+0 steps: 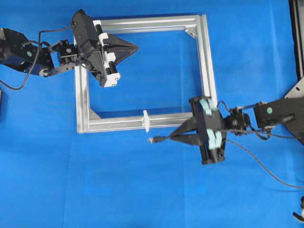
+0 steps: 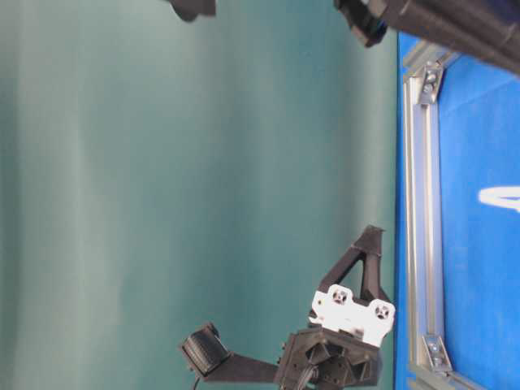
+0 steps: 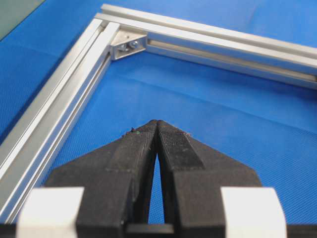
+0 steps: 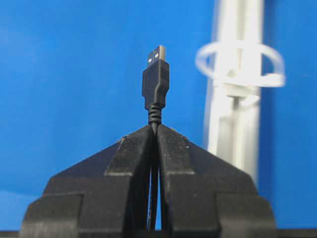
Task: Insert the wire through the string loop located in the center.
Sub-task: 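Carry the USB plug with the right gripper toward the white zip-tie loop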
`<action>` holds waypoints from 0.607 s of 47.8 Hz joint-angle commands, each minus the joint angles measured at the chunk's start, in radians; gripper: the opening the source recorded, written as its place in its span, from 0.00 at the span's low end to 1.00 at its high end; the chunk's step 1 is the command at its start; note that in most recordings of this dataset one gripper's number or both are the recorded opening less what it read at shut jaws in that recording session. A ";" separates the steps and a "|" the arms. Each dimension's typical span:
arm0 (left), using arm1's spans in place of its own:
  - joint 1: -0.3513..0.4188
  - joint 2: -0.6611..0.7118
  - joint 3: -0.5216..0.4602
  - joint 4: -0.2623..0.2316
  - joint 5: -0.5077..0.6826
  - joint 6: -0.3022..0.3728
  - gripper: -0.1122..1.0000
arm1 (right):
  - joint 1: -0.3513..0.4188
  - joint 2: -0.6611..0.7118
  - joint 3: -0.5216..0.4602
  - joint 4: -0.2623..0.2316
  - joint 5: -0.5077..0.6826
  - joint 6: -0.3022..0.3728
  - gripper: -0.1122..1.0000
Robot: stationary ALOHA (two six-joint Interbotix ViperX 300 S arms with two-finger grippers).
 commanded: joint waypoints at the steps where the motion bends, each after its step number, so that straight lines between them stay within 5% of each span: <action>1: -0.003 -0.032 -0.009 0.003 -0.005 0.000 0.10 | -0.028 -0.021 -0.003 0.003 -0.005 0.000 0.08; 29: -0.005 -0.032 -0.012 0.005 -0.005 0.000 0.10 | -0.103 -0.021 0.006 0.002 -0.006 -0.003 0.08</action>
